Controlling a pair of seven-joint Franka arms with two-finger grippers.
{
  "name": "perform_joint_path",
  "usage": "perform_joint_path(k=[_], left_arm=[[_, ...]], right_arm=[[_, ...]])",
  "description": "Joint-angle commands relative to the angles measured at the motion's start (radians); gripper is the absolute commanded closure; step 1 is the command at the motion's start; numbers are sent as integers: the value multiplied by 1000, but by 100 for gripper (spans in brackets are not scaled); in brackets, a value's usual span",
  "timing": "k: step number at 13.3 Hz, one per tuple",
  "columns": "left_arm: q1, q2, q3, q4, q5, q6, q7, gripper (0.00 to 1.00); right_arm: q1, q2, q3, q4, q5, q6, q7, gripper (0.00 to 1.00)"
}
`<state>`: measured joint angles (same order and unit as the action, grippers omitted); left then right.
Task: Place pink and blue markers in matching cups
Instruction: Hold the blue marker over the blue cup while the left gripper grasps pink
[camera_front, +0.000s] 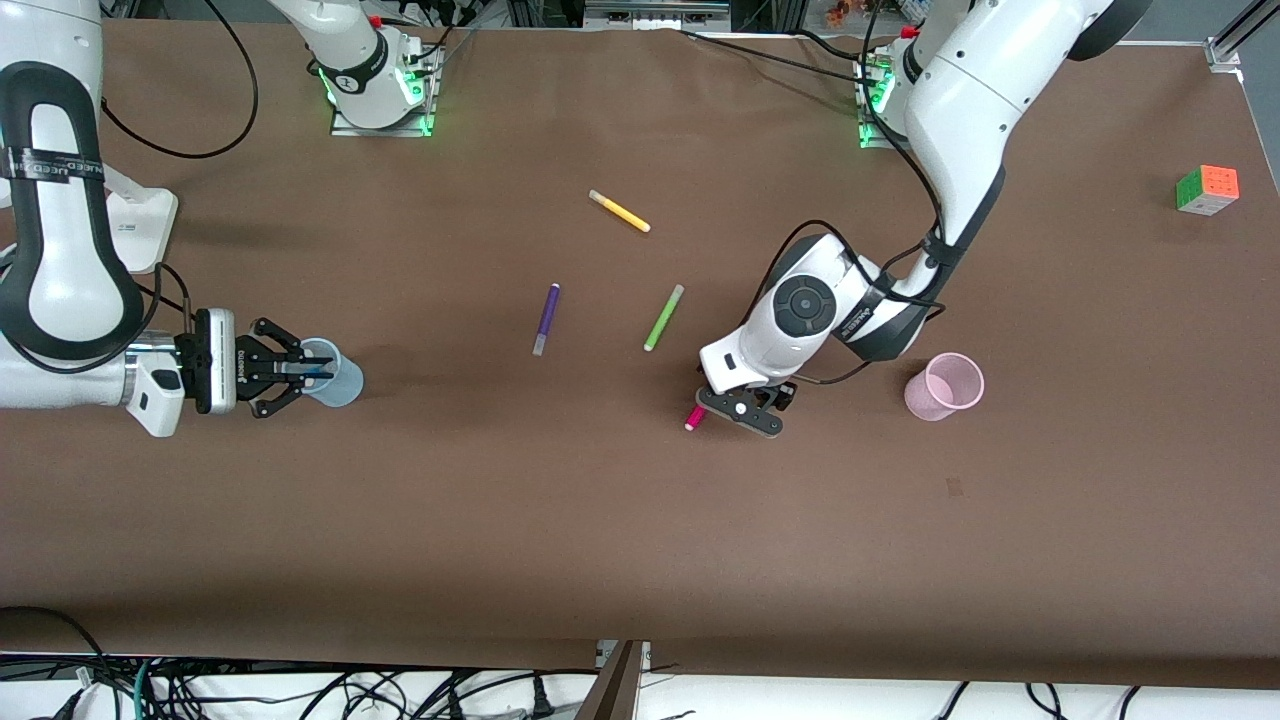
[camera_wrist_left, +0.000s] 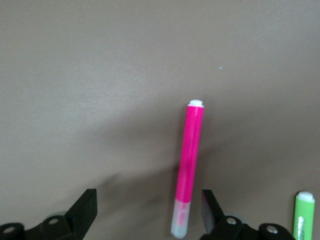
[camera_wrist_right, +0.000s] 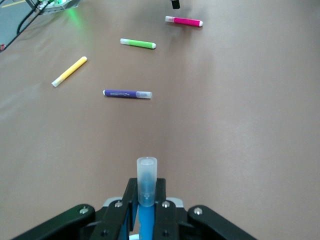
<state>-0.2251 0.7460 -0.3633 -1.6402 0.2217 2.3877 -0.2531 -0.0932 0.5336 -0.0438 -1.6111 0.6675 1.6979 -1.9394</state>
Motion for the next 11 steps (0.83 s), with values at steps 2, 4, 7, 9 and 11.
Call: perform_joint_path(k=[2,4,7,9,11], left_arm=[[-109,65,85,95,42,-10,-54,12],[-178,85,156,112,42,-10,-54,12],[-200,87,170,114,44,-21,-55,16],[-200,87,170,112,45,-21,-55,25],[-200,87,170,114,45,-19,-54,71]], right_arm=[[-23,-24,12,-56,30,-23,-43,100],[-30,-26,10,-59,30,-32,-46,100],[-52,-23,7,-73,30,-34,-70,100],[-63,-21,5,-76,30,-34,-70,89],[-69,-18,7,-76,30,-29,-67,1]])
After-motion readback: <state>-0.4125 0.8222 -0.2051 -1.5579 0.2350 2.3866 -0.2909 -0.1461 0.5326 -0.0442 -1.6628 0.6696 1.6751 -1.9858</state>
